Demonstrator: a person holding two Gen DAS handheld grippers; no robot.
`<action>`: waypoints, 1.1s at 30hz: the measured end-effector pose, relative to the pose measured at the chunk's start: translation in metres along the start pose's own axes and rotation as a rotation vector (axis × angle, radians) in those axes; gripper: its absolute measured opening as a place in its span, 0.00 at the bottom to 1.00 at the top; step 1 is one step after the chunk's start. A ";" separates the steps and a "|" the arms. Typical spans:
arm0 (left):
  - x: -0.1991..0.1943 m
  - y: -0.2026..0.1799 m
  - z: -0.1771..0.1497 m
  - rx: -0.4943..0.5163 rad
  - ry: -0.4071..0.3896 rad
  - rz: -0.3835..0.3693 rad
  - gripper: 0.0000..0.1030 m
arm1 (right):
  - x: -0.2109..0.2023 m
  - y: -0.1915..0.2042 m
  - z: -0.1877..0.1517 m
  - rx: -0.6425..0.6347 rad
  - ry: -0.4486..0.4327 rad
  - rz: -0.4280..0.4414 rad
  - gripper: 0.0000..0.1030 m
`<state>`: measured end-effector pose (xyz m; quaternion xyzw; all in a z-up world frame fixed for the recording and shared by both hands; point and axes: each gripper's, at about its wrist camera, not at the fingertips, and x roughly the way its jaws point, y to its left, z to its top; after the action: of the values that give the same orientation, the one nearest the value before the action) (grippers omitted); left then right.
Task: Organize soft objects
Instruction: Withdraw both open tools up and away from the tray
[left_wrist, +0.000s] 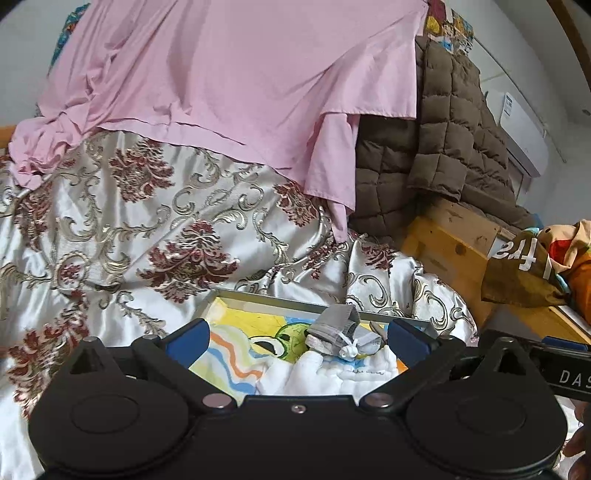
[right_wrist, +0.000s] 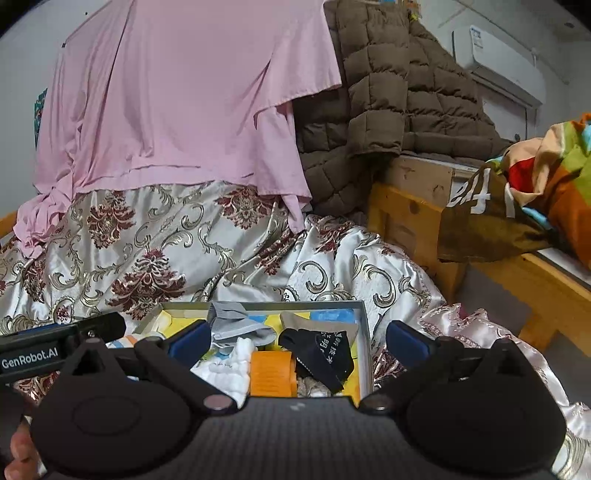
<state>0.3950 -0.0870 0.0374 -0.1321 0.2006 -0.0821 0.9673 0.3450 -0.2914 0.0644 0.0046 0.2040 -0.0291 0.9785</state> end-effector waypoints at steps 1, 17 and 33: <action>-0.004 0.001 -0.002 -0.005 -0.003 0.003 0.99 | -0.004 0.002 -0.002 -0.001 -0.006 0.000 1.00; -0.095 0.024 -0.034 -0.056 -0.025 0.085 0.99 | -0.079 0.031 -0.043 -0.003 -0.062 0.010 1.00; -0.179 0.050 -0.069 -0.010 -0.052 0.163 0.99 | -0.154 0.046 -0.081 -0.039 -0.105 0.002 1.00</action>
<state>0.2095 -0.0171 0.0274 -0.1221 0.1860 0.0014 0.9749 0.1747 -0.2355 0.0515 -0.0158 0.1529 -0.0242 0.9878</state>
